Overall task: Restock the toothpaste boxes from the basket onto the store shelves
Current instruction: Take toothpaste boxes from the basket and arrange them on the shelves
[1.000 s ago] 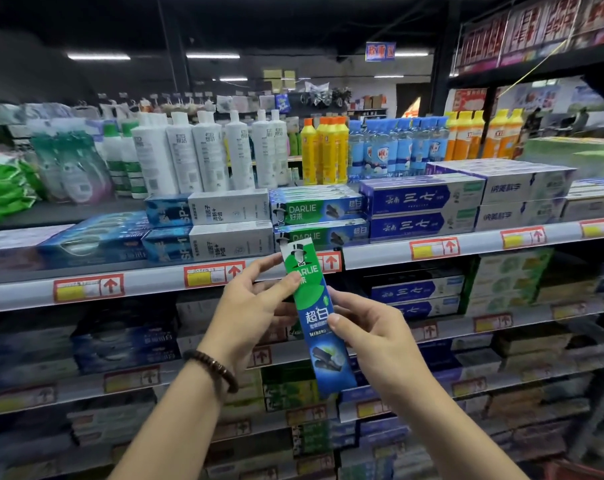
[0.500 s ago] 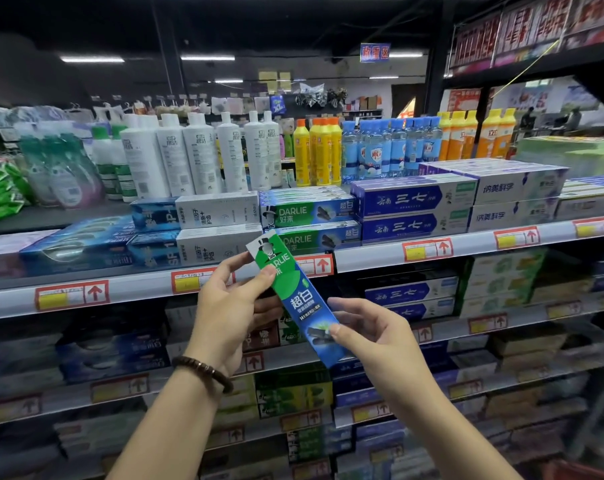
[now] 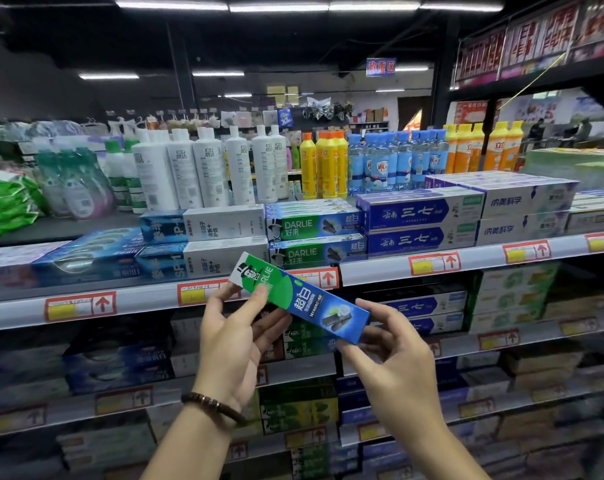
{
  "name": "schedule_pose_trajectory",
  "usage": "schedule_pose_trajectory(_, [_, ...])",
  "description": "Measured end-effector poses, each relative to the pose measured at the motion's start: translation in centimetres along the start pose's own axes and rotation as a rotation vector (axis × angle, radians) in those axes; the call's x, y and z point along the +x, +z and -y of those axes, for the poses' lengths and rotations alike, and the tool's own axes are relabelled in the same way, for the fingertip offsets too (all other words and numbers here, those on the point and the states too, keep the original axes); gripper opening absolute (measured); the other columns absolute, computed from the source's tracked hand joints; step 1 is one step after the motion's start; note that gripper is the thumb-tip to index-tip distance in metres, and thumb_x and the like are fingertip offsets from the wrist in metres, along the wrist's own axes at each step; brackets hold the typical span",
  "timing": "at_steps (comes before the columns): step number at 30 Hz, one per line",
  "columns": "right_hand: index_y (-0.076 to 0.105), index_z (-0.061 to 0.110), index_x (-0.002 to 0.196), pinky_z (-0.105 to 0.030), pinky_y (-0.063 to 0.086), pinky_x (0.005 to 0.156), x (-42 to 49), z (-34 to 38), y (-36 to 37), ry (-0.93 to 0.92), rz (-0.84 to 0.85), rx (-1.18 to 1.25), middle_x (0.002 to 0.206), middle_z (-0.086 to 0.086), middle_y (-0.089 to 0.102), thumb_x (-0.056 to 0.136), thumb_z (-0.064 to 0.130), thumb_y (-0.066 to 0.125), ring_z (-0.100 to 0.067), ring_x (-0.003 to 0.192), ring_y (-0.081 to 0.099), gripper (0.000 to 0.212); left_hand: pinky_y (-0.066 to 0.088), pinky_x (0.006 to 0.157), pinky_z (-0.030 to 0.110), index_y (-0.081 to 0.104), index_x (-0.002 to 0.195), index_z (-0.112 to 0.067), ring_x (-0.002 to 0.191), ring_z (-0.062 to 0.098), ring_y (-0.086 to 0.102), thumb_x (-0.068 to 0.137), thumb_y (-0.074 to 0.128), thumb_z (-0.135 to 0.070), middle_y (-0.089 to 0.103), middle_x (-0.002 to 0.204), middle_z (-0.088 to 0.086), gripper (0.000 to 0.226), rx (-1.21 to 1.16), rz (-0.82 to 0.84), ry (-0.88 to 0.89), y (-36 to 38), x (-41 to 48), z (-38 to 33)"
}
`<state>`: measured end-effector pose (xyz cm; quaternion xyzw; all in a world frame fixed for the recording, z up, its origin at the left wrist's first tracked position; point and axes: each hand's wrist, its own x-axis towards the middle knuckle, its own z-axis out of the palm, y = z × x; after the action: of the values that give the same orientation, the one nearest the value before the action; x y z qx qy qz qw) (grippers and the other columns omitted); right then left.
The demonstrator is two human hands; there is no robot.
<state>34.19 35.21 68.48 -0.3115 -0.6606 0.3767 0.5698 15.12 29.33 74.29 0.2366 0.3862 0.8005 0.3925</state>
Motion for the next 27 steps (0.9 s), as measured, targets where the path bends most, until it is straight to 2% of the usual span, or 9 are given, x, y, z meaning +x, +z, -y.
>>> schedule_pose_trajectory(3, [0.068,0.034,0.129,-0.031,0.063,0.084,0.6,0.1,-0.3,-0.03,-0.003,-0.02,0.119,0.011,0.074,0.083,0.009,0.089,-0.014,0.106,0.074,0.057,0.066,0.079,0.045,0.05,0.135,-0.011,0.096,0.04,0.077,0.098,0.067,-0.008,0.077,0.115,0.017,0.041,-0.007,0.003,0.029,-0.3,-0.3,0.1])
schedule_pose_trajectory(6, [0.068,0.033,0.131,-0.028,0.063,0.083,1.2,0.5,-0.6,-0.062,-0.001,-0.035,0.119,0.014,0.072,0.084,0.008,0.088,-0.013,0.107,0.073,0.057,0.065,0.08,0.046,0.054,0.126,-0.013,0.098,0.042,0.076,0.103,0.062,-0.017,0.077,0.119,0.014,0.025,-0.008,-0.003,0.077,-0.4,-0.5,0.2])
schedule_pose_trajectory(11, [0.066,0.035,0.134,-0.035,0.063,0.084,2.2,0.7,-1.0,-0.11,-0.002,-0.044,0.124,0.015,0.069,0.087,0.005,0.085,-0.016,0.106,0.073,0.059,0.065,0.085,0.042,0.06,0.117,-0.01,0.103,0.039,0.076,0.103,0.06,-0.014,0.072,0.125,0.021,0.014,-0.007,-0.051,0.155,-1.0,-0.4,0.3])
schedule_pose_trajectory(14, [0.066,0.03,0.137,-0.032,0.063,0.082,2.5,0.6,-1.4,-0.129,0.0,-0.047,0.125,0.014,0.068,0.086,0.002,0.085,-0.016,0.106,0.073,0.061,0.065,0.085,0.042,0.063,0.129,-0.014,0.106,0.039,0.074,0.1,0.062,-0.008,0.075,0.121,0.013,0.03,0.039,-0.053,0.231,-1.5,-0.2,0.4])
schedule_pose_trajectory(17, [0.065,0.029,0.139,-0.033,0.064,0.082,2.7,0.5,-1.8,-0.125,0.02,-0.029,0.127,0.014,0.068,0.088,0.001,0.083,-0.017,0.106,0.074,0.061,0.055,0.103,0.058,0.067,0.135,-0.022,0.121,0.039,0.068,0.088,0.071,-0.011,0.076,0.114,0.002,0.048,0.125,-0.021,0.299,-2.0,-0.3,0.6])
schedule_pose_trajectory(19, [0.064,0.029,0.141,-0.036,0.065,0.085,2.8,0.3,-1.9,-0.12,0.023,-0.016,0.128,0.013,0.069,0.09,0.002,0.082,-0.018,0.109,0.074,0.06,0.049,0.111,0.057,0.067,0.137,-0.023,0.125,0.035,0.067,0.083,0.073,-0.011,0.075,0.124,0.005,0.056,0.178,0.014,0.342,-2.2,-0.4,0.8])
schedule_pose_trajectory(23, [0.065,0.028,0.14,-0.043,0.063,0.09,2.8,0.2,-1.9,-0.085,0.007,0.048,0.124,0.01,0.075,0.09,0.007,0.082,-0.019,0.109,0.075,0.056,0.057,0.102,0.047,0.067,0.137,-0.025,0.126,0.029,0.067,0.093,0.067,0.005,0.071,0.136,0.005,0.054,0.207,0.031,0.392,-2.4,-0.2,1.5])
schedule_pose_trajectory(25, [0.065,0.027,0.135,-0.041,0.063,0.09,2.9,0.5,-1.9,-0.065,-0.009,0.091,0.121,0.011,0.076,0.089,0.008,0.083,-0.018,0.108,0.075,0.052,0.052,0.108,0.056,0.069,0.136,-0.027,0.128,0.027,0.066,0.095,0.067,0.001,0.07,0.137,0.003,0.05,0.228,0.018,0.409,-2.3,0.1,1.7])
schedule_pose_trajectory(27, [0.066,0.024,0.125,-0.038,0.063,0.089,3.1,0.7,-1.8,-0.036,-0.038,0.148,0.116,0.009,0.077,0.088,0.007,0.084,-0.018,0.104,0.076,0.045,0.044,0.115,0.058,0.071,0.134,-0.031,0.13,0.025,0.065,0.094,0.069,-0.007,0.07,0.137,0.001,0.047,0.251,-0.003,0.423,-2.2,0.1,1.7])
